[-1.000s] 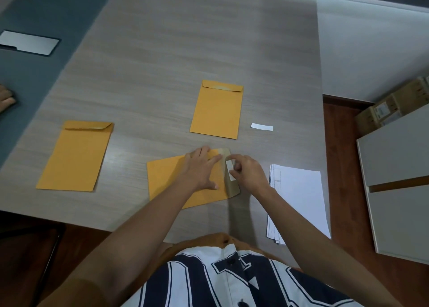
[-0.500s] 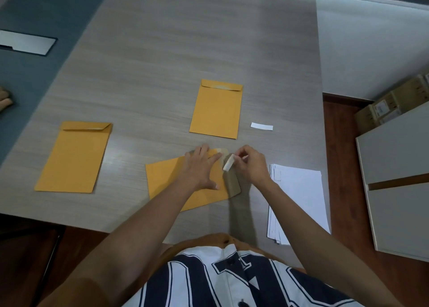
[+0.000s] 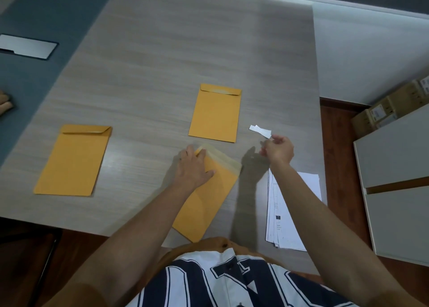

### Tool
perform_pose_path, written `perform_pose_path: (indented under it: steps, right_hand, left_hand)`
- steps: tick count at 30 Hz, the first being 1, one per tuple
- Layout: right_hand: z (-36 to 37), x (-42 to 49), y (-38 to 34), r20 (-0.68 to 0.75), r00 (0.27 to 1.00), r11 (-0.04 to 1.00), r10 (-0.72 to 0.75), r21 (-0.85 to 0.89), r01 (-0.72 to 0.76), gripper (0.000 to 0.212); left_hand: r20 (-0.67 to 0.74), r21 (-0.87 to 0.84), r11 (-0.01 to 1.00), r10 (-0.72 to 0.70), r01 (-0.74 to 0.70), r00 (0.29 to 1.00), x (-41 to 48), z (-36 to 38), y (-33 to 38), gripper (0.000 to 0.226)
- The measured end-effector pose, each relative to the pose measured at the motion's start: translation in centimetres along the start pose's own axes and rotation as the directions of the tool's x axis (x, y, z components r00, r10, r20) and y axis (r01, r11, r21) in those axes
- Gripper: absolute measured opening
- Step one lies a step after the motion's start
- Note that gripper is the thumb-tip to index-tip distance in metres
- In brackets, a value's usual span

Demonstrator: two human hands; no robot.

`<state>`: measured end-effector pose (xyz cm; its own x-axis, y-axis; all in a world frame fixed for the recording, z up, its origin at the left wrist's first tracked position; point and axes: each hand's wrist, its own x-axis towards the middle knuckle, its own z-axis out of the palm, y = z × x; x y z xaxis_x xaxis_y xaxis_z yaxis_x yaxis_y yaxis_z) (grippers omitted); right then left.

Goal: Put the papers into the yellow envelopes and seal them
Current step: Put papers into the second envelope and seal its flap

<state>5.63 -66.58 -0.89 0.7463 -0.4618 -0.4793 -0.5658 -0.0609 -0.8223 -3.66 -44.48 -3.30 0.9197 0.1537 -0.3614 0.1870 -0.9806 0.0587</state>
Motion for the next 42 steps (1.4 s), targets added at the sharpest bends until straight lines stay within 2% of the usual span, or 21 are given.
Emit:
perform_pose_path:
  steps: [1, 3, 5, 7, 11, 16, 18, 20, 22, 24, 27, 29, 31, 35, 38, 42]
  right_hand:
    - [0.1, -0.6, 0.5, 0.037, 0.997, 0.990, -0.072, -0.116, 0.075, 0.023]
    - [0.6, -1.9, 2.0, 0.215, 0.957, 0.907, -0.196, -0.331, 0.260, 0.026]
    - [1.3, -3.4, 3.5, 0.419, 0.878, 0.774, -0.230, -0.469, 0.426, 0.045]
    - [1.9, -4.9, 4.7, 0.526, 0.823, 0.668, -0.214, -0.536, 0.516, 0.058]
    - [2.3, -7.1, 6.2, 0.592, 0.762, 0.489, -0.262, -0.600, 0.634, 0.058]
    - [2.1, -9.2, 6.7, 0.655, 0.663, 0.418, -0.363, -0.521, 0.744, 0.037]
    - [1.9, -10.1, 7.3, 0.700, 0.606, 0.384, -0.379, -0.476, 0.791, 0.027]
    - [1.6, -10.9, 8.1, 0.736, 0.546, 0.310, -0.400, -0.452, 0.836, 0.021]
    - [1.3, -11.5, 8.9, 0.767, 0.503, 0.209, -0.397, -0.458, 0.864, 0.027]
    - [1.2, -12.1, 9.8, 0.790, 0.488, 0.108, -0.373, -0.485, 0.868, 0.038]
    - [1.6, -12.7, 10.6, 0.806, 0.460, -0.012, -0.372, -0.499, 0.866, 0.050]
    - [2.3, -12.9, 10.8, 0.830, 0.436, -0.091, -0.348, -0.492, 0.866, 0.056]
    - [3.4, -13.2, 10.9, 0.856, 0.420, -0.122, -0.302, -0.472, 0.873, 0.060]
    - [4.7, -13.4, 11.7, 0.880, 0.424, -0.147, -0.214, -0.459, 0.876, 0.062]
    - [3.6, -12.5, 11.7, 0.886, 0.417, -0.203, -0.204, -0.455, 0.867, 0.062]
    - [1.1, -11.7, 11.8, 0.879, 0.417, -0.201, -0.231, -0.463, 0.863, 0.058]
  left_hand:
    - [0.007, -0.022, 1.000, 0.000, 0.000, 1.000, 0.1, 0.0, -0.1, 0.078]
    - [0.036, -0.073, 0.997, 0.003, 0.000, 0.999, 0.1, -0.1, -0.3, 0.074]
    - [0.054, -0.113, 0.994, 0.018, -0.012, 0.998, 0.0, -0.2, -0.6, 0.070]
    - [0.045, -0.130, 0.991, 0.029, -0.023, 0.999, -0.4, 0.0, -0.8, 0.067]
    - [0.008, -0.146, 0.989, 0.021, -0.020, 1.000, -1.5, 0.4, -1.3, 0.074]
    - [-0.164, -0.122, 0.981, 0.128, -0.149, 0.978, -2.7, 1.1, -2.7, 0.108]
    - [-0.206, -0.063, 0.972, 0.208, -0.225, 0.956, -3.0, 1.7, -3.1, 0.093]
    - [-0.241, -0.037, 0.963, 0.251, -0.267, 0.938, -3.5, 2.3, -3.6, 0.066]
    - [-0.258, -0.043, 0.957, 0.266, -0.287, 0.929, -4.0, 2.9, -4.0, 0.049]
    - [-0.265, -0.069, 0.946, 0.290, -0.318, 0.920, -4.7, 3.4, -4.5, 0.044]
    - [-0.257, -0.116, 0.925, 0.323, -0.361, 0.911, -5.5, 3.8, -5.6, 0.056]
    - [-0.188, -0.117, 0.919, 0.350, -0.375, 0.917, -5.6, 3.7, -6.4, 0.061]
    - [-0.107, -0.076, 0.915, 0.387, -0.395, 0.916, -5.6, 3.3, -6.8, 0.063]
    - [-0.088, 0.091, 0.914, 0.404, -0.396, 0.911, -6.3, 2.6, -7.0, 0.064]
    - [-0.050, 0.168, 0.918, 0.373, -0.360, 0.927, -6.9, 2.7, -6.6, 0.068]
    - [-0.017, 0.235, 0.911, 0.352, -0.339, 0.936, -6.8, 2.9, -6.5, 0.071]
